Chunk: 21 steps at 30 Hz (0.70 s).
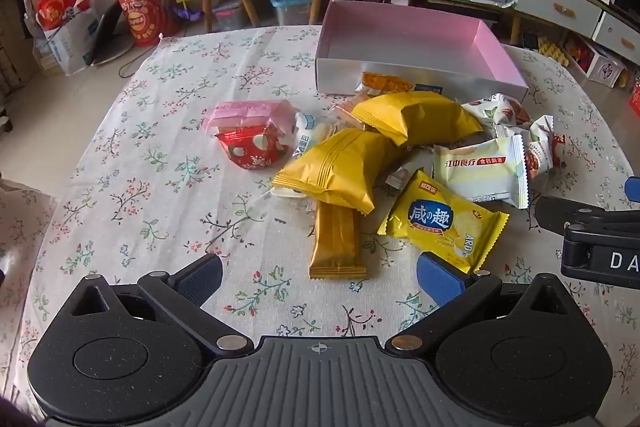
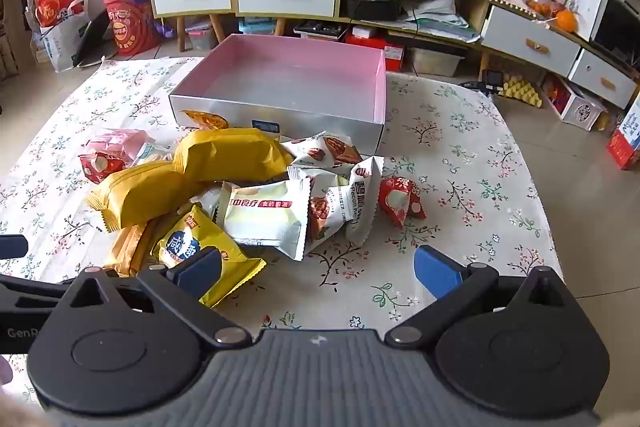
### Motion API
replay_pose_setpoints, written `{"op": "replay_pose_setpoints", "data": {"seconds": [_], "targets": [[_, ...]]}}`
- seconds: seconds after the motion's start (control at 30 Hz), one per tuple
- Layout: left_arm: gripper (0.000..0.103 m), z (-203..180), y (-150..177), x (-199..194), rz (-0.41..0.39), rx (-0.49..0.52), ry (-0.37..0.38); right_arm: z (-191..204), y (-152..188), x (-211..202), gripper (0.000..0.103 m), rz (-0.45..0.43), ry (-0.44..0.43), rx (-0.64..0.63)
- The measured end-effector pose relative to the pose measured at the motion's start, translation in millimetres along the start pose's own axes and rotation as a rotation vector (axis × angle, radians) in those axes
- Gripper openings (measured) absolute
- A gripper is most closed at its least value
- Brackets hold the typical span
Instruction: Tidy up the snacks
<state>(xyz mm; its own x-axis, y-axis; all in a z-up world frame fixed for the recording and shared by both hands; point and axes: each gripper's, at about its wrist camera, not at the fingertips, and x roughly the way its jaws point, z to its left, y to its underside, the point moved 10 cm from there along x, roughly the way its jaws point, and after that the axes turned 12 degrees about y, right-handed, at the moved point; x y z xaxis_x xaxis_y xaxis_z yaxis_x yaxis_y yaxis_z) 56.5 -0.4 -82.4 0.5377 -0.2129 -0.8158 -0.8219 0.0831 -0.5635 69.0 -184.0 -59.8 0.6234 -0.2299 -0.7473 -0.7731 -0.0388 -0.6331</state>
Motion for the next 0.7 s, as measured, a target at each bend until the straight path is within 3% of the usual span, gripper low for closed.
{"op": "replay_pose_setpoints", "data": {"seconds": [0.7], "targets": [[0.103,0.3,-1.2,-1.6,-0.011,0.006,-0.007,4.2,-0.7,-3.8,0.103,0.004,-0.001,-0.002]]}}
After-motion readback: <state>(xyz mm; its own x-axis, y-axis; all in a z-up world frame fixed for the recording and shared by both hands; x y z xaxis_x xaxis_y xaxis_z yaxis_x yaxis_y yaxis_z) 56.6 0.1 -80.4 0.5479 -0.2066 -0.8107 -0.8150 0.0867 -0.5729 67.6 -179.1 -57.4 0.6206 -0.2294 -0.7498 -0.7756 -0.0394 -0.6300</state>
